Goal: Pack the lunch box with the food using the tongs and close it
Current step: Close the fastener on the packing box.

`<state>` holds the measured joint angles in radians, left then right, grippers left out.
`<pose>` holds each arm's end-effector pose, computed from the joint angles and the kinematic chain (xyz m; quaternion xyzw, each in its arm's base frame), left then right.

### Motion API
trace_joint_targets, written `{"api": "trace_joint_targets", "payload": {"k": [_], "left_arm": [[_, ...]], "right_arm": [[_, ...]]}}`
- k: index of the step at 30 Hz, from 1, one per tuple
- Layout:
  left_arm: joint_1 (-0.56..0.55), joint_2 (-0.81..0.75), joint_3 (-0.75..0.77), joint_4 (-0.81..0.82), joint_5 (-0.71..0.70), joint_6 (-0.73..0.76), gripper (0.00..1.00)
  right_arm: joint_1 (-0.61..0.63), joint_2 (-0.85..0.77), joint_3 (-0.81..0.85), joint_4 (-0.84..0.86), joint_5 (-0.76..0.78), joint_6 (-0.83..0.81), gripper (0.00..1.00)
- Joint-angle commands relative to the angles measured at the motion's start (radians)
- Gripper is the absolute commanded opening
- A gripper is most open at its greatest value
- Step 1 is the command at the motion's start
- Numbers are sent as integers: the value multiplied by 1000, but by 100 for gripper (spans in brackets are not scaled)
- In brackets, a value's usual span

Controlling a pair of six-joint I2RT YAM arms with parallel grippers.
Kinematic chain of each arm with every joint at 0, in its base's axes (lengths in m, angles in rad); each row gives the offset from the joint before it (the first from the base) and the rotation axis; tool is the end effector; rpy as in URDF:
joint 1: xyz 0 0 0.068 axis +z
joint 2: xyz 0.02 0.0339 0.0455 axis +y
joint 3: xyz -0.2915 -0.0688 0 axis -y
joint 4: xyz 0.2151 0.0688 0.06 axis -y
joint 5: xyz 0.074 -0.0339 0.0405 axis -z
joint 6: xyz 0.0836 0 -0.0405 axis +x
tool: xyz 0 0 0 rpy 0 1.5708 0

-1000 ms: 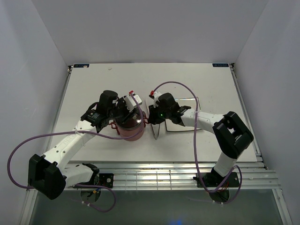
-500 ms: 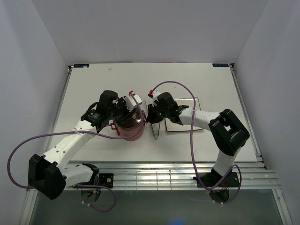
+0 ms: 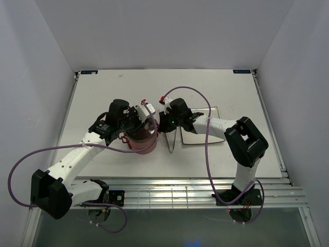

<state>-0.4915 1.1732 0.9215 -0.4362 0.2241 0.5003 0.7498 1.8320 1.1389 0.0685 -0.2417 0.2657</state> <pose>0.2121 -0.1346 0.2881 0.4695 0.7675 -0.0992 0.4250 0.2974 0.3042 0.2131 -0.2651 0.8447 0.3137 0.3431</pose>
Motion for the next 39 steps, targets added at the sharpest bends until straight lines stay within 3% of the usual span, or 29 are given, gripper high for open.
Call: {"api": "trace_joint_targets", "payload": {"k": [1,4,12,21,28,32,34,35,36,39], "left_arm": [[8,49,-72,-187,-75,-28,43],[8,52,-72,-187,-72,-25,42],[8,36,-82,-187,-66,-17,29],[8,39,-87,-184,-62,-5,28],[8,42,-90,-176,-60,1,27],[8,57,-87,-173,-46,7,24],[8,65,-87,-168,-37,15,23],[8,68,-90,-164,-34,17,22],[8,75,-90,-159,-29,18,19],[8,83,-93,-156,-16,32,9]], "right_arm": [[10,0,2,11,-70,3,24],[6,-19,-7,-1,-48,6,24],[-55,-92,48,-137,82,-43,24],[-61,-93,188,-263,117,-131,24],[-55,-77,232,-265,100,-137,24],[8,-48,246,-288,128,-154,21],[31,-40,236,-282,75,-177,19],[28,-49,217,-229,-103,-195,19],[23,-62,191,-184,-182,-186,16],[20,-109,136,-173,-191,-171,15]]}}
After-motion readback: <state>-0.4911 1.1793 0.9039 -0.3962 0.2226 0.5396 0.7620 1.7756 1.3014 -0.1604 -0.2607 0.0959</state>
